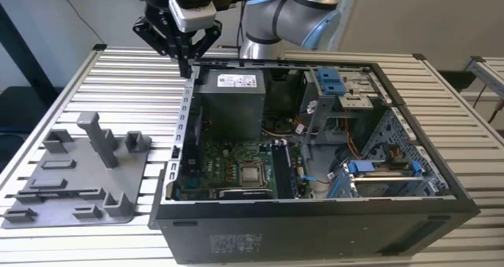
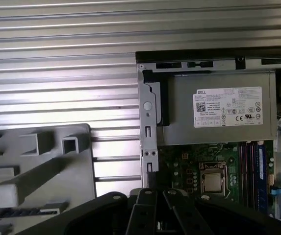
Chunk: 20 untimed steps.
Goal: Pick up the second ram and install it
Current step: 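Reach for the second ram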
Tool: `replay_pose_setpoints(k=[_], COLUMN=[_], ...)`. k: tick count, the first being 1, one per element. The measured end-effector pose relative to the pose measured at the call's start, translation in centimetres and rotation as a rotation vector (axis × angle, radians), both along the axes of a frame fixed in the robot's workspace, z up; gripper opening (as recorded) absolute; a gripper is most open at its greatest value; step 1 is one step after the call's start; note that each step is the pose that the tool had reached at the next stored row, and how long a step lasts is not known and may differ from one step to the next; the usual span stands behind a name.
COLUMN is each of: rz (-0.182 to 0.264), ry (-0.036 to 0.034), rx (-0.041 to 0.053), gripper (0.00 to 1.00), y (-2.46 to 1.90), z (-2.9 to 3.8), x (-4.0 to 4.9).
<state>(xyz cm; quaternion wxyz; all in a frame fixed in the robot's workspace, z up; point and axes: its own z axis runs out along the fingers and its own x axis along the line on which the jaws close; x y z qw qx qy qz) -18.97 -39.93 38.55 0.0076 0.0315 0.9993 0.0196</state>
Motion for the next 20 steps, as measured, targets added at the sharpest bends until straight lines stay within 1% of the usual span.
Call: replay_pose_setpoints(k=[7, 13, 17, 20], rz=[0.003, 0.005, 0.008, 0.009], ry=[0.0, 0.0, -0.0001, 0.0002], rx=[0.0, 0.0, 0.0001, 0.0], gripper=[0.11, 0.11, 0.11, 0.11], y=[0.0, 0.0, 0.0, 0.0], z=[-0.14, -0.31, -0.4, -0.44], x=[-1.67, -2.87, -3.99, -4.64])
